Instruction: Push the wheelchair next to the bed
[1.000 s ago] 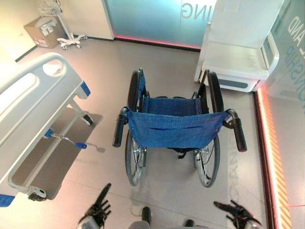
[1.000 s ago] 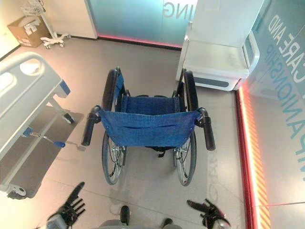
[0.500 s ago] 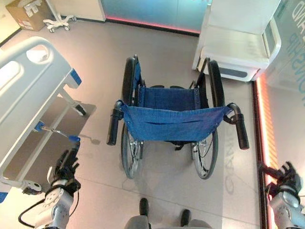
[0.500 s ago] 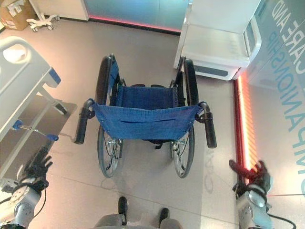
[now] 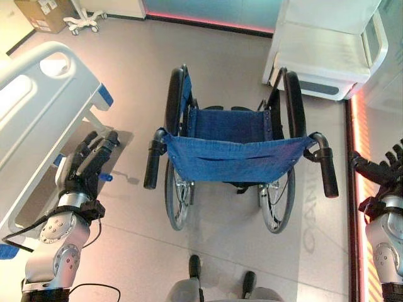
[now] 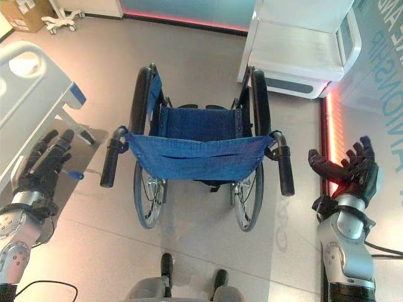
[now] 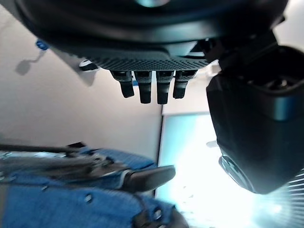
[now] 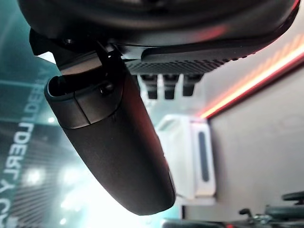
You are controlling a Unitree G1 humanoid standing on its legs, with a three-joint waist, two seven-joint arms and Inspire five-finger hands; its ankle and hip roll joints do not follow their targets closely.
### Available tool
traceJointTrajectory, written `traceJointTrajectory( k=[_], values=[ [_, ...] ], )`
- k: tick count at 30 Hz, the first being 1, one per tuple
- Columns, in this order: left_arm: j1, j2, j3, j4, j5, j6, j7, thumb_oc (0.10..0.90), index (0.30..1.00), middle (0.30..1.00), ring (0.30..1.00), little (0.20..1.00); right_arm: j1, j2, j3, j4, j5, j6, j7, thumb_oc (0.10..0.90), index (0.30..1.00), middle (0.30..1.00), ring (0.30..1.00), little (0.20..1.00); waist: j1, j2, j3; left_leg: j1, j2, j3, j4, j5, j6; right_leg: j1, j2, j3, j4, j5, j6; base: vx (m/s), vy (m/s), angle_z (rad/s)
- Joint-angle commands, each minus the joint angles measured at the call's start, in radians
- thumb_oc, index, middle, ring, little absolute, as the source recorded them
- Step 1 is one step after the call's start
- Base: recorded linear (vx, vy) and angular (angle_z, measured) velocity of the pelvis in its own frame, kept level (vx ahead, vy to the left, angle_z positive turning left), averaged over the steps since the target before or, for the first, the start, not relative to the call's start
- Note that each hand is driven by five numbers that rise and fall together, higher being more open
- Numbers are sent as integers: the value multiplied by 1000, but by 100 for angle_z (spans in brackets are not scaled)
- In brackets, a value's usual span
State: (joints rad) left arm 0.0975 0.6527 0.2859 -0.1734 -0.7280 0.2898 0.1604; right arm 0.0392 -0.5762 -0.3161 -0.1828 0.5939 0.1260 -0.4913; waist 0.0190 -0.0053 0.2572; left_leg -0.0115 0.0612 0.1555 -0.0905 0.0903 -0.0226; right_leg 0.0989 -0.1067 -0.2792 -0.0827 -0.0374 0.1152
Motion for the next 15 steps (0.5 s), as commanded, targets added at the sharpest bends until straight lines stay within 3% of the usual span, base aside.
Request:
traceJointTrajectory(
  k=[1,9,13,15],
  values=[
    [-71,107,52,-74,-70,-12,-74,800,900,900,900,900,-80,-124,-86,-125,47,-82,69,800,900,900,900,900,-5,22,-57,25,47,37,5,-38,-60,-64,-42,34,34,66,25,0,0,0],
    [18,207,122,-120,-55,43,-171,800,900,900,900,900,-7,-152,-113,-202,233,-68,202,800,900,900,900,900,-5,19,-56,14,49,55,6,-34,-63,-73,-42,31,33,66,27,-27,3,0],
    [41,227,131,-142,-162,88,-207,800,900,900,900,900,5,-162,-112,-241,305,-78,243,800,900,900,900,900,-4,18,-54,9,48,60,6,-35,-63,-78,-42,29,30,68,30,-19,-6,1],
    [49,231,120,-170,-307,123,-238,800,900,900,900,900,16,-176,-105,-276,356,-61,291,800,900,900,900,900,-7,17,-56,8,46,64,4,-36,-63,-80,-42,29,27,71,33,0,0,0]
  ],
)
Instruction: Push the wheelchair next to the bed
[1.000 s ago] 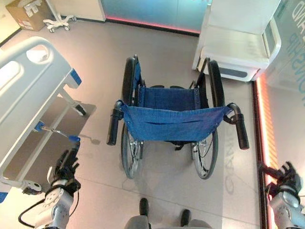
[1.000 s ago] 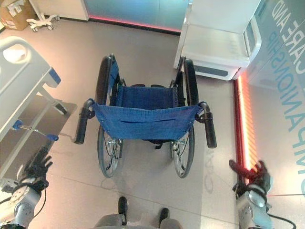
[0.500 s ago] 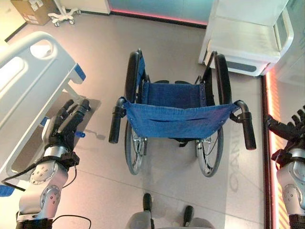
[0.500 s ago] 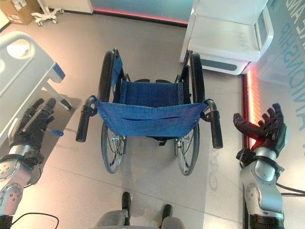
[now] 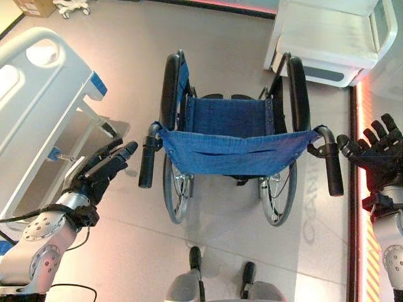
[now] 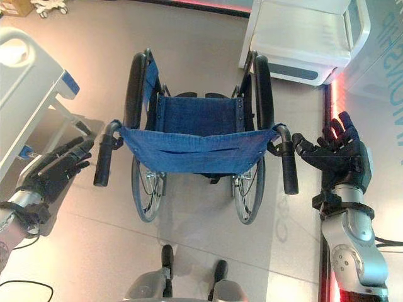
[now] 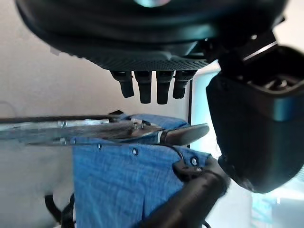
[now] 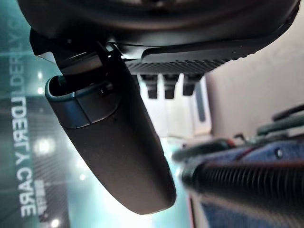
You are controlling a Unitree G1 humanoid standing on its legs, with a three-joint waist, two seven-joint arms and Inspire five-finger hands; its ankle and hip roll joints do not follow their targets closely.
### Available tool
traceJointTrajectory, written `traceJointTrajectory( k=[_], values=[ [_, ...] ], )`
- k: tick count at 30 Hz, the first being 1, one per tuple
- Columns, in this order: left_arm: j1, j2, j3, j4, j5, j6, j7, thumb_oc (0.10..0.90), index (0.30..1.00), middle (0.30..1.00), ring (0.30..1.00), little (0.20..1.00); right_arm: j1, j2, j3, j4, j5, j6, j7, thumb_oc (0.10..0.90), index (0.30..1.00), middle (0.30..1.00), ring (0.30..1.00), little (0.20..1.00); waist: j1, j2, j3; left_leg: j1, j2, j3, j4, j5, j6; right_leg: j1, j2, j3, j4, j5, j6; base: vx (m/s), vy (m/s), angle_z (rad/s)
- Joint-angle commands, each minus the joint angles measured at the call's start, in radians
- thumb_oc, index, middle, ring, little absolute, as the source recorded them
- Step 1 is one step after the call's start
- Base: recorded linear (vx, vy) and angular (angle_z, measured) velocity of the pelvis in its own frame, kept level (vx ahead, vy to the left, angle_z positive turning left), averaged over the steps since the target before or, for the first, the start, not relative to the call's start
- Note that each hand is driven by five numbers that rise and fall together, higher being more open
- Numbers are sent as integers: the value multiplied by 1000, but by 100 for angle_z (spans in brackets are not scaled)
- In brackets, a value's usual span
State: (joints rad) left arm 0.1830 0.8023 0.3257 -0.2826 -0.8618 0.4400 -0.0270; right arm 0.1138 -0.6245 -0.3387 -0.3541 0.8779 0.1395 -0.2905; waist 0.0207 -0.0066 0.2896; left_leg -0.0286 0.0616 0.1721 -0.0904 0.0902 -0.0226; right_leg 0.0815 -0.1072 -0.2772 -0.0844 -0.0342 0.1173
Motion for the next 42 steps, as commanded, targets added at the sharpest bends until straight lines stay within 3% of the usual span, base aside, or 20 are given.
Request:
traceJointTrajectory(
  k=[1,4,8,10,17,26,42],
  values=[
    [-37,80,73,-75,-197,-23,-50,800,900,900,900,900,-55,-129,-75,-115,80,-78,97,800,900,900,900,900,-9,18,-88,24,46,49,4,-36,-63,-63,-42,27,28,67,32,0,0,0],
    [-38,85,42,-114,-301,-59,-47,800,900,900,900,900,-44,-151,-57,-135,95,-96,117,800,900,900,900,900,-12,16,-89,25,45,56,3,-36,-62,-64,-42,27,25,69,34,0,0,0],
    [-51,84,10,-136,-300,-96,-43,800,900,900,900,900,-47,-158,-36,-135,80,-110,105,800,900,900,900,900,-12,14,-86,23,46,62,3,-38,-63,-65,-42,23,25,69,35,-8,-1,0],
    [-44,98,5,-164,-311,-101,-31,800,900,900,900,900,-26,-179,-38,-149,68,-68,88,800,900,900,900,900,-14,11,-85,20,44,63,4,-37,-63,-68,-43,24,26,69,37,-16,-3,1],
    [-18,138,0,-186,-301,-101,-42,800,900,900,900,900,13,-236,-23,-153,50,-12,89,800,900,900,900,900,-16,10,-82,19,42,67,3,-35,-62,-66,-42,22,22,71,36,0,0,0],
    [-26,199,-24,-185,-334,-95,-44,800,900,900,900,900,20,-312,-2,-115,-11,93,-7,800,900,900,900,900,-18,10,-69,13,39,64,3,-32,-62,-69,-41,22,19,75,35,0,0,0],
    [-93,325,-133,-196,-224,-74,-110,800,900,900,900,900,-68,-399,131,-69,37,158,-78,800,900,900,900,900,-18,18,-63,15,40,67,3,-28,-63,-64,-38,22,11,81,33,0,0,0]
  ],
)
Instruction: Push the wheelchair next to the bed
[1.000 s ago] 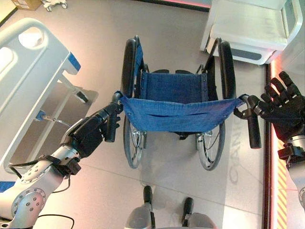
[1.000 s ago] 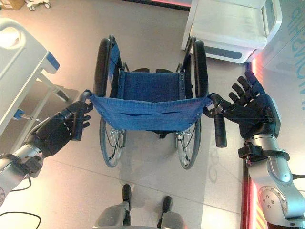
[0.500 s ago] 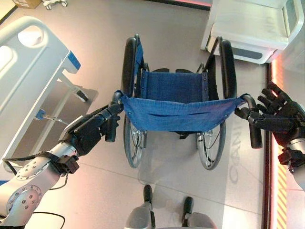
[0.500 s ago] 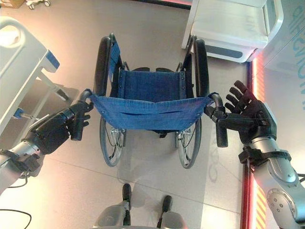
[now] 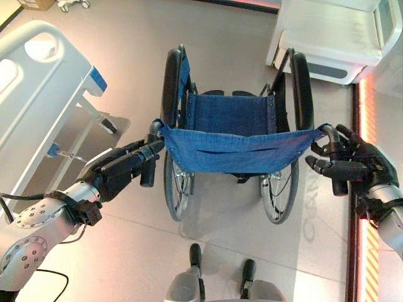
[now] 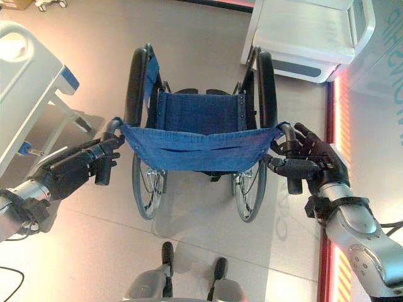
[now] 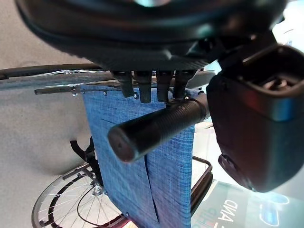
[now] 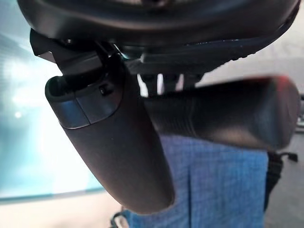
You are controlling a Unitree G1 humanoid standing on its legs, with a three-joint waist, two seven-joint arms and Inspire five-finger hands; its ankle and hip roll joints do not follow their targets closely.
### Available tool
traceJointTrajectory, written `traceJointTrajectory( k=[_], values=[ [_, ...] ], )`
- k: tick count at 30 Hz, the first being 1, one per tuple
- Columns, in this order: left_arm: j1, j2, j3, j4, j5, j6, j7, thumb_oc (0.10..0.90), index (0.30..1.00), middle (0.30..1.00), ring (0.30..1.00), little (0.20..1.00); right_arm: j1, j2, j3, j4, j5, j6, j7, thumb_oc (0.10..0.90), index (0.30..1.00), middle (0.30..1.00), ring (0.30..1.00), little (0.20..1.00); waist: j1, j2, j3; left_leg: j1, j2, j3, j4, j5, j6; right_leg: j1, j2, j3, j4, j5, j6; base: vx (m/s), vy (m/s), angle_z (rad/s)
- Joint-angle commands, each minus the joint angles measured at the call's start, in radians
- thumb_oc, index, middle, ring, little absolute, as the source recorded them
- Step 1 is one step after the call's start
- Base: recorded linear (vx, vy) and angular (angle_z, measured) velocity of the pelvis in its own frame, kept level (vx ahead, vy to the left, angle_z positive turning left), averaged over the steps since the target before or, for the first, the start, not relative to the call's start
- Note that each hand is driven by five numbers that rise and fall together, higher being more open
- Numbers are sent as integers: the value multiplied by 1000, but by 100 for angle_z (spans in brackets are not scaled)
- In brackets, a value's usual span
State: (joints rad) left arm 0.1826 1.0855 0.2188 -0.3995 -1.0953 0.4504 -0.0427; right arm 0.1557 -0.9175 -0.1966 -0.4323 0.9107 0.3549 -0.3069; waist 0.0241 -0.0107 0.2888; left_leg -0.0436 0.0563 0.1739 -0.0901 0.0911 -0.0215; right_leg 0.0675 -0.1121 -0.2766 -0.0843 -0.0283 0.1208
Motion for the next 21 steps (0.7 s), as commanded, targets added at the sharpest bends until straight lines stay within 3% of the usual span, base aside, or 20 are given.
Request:
traceJointTrajectory(
  k=[1,6,12,13,14,15,16,21],
  values=[
    [-95,59,-28,-72,32,-78,-100,800,900,900,900,900,-122,-114,1,23,11,-57,-66,800,900,900,900,900,-19,24,-63,31,45,64,3,-29,-65,-48,-33,19,10,75,30,0,0,0],
    [-94,105,-19,-57,127,-58,-124,800,900,900,900,900,-152,-135,26,44,32,-40,-67,800,900,900,900,900,-12,28,-64,30,45,59,3,-29,-65,-46,-35,14,8,76,29,0,0,0],
    [-67,139,14,-35,121,-65,-142,800,900,900,900,900,-153,-157,40,76,43,-2,-68,800,900,900,900,900,-6,32,-70,34,43,55,3,-31,-66,-39,-36,7,6,75,29,5,2,0],
    [-67,142,15,-32,115,-65,-144,800,900,900,900,900,-154,-155,46,87,38,9,-69,742,813,813,813,813,-6,32,-72,35,43,54,3,-32,-65,-38,-37,6,6,74,28,30,15,1],
    [-68,143,15,-32,112,-64,-144,800,900,900,900,900,-155,-155,49,91,38,16,-70,574,561,561,561,561,-5,33,-73,35,43,53,3,-32,-65,-38,-37,5,6,74,28,0,0,0],
    [-71,145,13,-32,109,-63,-142,800,900,900,900,900,-158,-154,53,95,38,20,-73,464,396,396,396,396,-5,33,-73,35,43,53,3,-32,-66,-37,-37,4,6,74,28,0,0,0],
    [-73,149,12,-34,98,-61,-136,800,900,900,900,900,-158,-154,57,100,39,26,-77,400,300,300,300,300,-4,33,-73,34,42,53,3,-32,-66,-37,-37,4,5,74,28,0,0,0],
    [-74,152,12,-28,79,-61,-128,800,900,900,900,900,-163,-155,65,106,42,44,-93,400,300,300,300,300,-2,32,-73,35,42,51,3,-34,-65,-36,-37,1,6,72,28,0,0,0]
  ],
)
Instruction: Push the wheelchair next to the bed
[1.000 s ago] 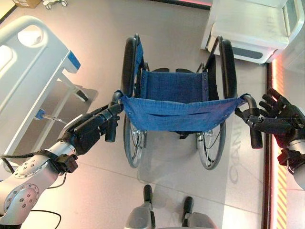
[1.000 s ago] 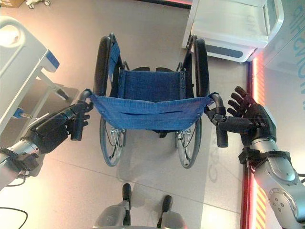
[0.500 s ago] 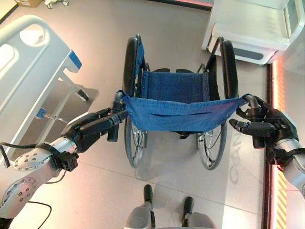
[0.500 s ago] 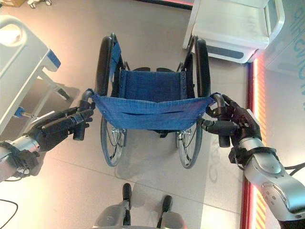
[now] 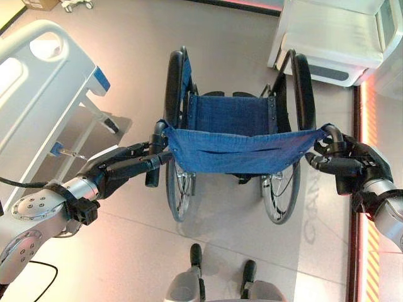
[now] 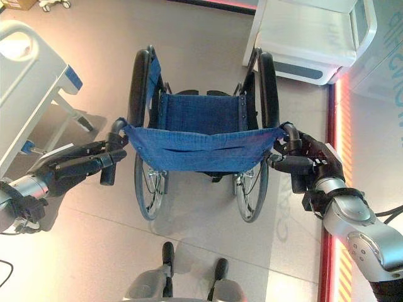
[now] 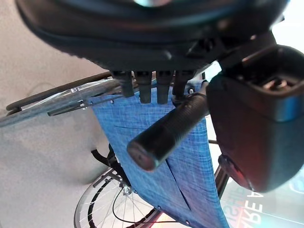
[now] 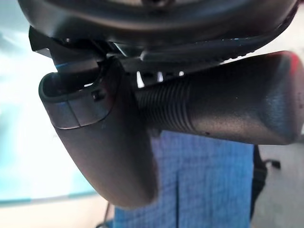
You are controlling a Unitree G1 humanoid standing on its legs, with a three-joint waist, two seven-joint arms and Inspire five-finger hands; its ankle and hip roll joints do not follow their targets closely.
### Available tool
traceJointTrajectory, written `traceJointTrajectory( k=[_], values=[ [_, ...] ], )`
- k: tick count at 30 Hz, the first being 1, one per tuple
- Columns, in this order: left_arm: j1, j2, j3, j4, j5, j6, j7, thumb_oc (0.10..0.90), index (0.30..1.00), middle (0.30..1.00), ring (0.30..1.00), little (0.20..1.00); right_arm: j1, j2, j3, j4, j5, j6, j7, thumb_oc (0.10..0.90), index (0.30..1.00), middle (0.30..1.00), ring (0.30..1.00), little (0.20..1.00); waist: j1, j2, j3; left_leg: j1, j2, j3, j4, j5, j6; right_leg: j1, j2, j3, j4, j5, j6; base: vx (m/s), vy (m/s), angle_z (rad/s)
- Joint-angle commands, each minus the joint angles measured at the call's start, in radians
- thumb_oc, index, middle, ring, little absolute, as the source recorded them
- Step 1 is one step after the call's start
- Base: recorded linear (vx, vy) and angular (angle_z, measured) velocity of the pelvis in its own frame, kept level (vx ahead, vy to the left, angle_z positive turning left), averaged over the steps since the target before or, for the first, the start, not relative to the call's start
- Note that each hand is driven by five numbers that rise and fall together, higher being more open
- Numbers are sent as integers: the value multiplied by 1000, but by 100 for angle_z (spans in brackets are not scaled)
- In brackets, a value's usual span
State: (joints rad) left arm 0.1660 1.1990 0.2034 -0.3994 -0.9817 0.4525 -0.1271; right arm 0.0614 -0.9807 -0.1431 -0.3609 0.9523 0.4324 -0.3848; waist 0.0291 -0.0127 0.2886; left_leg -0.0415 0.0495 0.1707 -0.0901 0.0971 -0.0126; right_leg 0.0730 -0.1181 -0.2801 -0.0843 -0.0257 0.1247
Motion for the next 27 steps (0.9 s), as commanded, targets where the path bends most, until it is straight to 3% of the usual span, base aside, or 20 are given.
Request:
traceJointTrajectory(
  k=[1,6,10,11,15,21,25,27],
  values=[
    [-52,36,31,-29,-25,-58,-51,800,900,900,900,900,-66,-92,11,30,3,-28,-14,400,300,300,300,300,-6,33,-74,34,49,54,3,-40,-74,-41,-31,5,7,69,24,0,0,0],
    [-41,39,32,-30,-26,-43,-56,800,900,900,900,900,-61,-100,13,23,6,-33,-8,400,300,300,300,300,-8,34,-72,35,48,55,3,-41,-73,-42,-29,8,7,68,23,0,0,0],
    [-48,21,11,-23,-140,6,-71,800,900,900,900,900,-63,-96,25,21,-2,-43,-7,400,300,300,300,300,-11,35,-71,37,49,57,3,-42,-74,-41,-29,9,7,67,24,0,0,0],
    [-56,1,-28,-31,-183,33,-48,800,900,900,900,900,-66,-86,38,21,-6,-49,-12,400,300,300,300,300,-12,36,-73,39,49,57,3,-42,-73,-41,-29,12,8,68,23,0,0,0],
    [-73,-38,-73,-30,-279,25,70,800,900,900,900,900,-65,-77,58,21,-9,-58,-19,400,300,300,300,300,-15,35,-74,43,48,54,3,-45,-71,-39,-28,12,8,67,23,0,0,0],
    [-50,-64,-94,-12,-326,113,149,800,900,900,900,900,-48,-90,56,9,6,-79,-21,400,300,300,300,300,-18,36,-75,49,48,54,3,-47,-70,-36,-24,12,8,66,23,11,-5,0],
    [-46,-77,-96,14,-439,182,213,800,900,900,900,900,-48,-102,58,10,14,-83,-13,400,300,300,300,300,-21,37,-75,51,48,59,3,-46,-70,-34,-24,14,5,66,25,0,0,0],
    [-41,-80,-107,28,-527,251,234,800,900,900,900,900,-50,-110,64,10,16,-89,-13,400,300,300,300,300,-25,39,-76,52,48,61,3,-44,-69,-33,-22,17,4,68,24,0,0,0]
  ],
)
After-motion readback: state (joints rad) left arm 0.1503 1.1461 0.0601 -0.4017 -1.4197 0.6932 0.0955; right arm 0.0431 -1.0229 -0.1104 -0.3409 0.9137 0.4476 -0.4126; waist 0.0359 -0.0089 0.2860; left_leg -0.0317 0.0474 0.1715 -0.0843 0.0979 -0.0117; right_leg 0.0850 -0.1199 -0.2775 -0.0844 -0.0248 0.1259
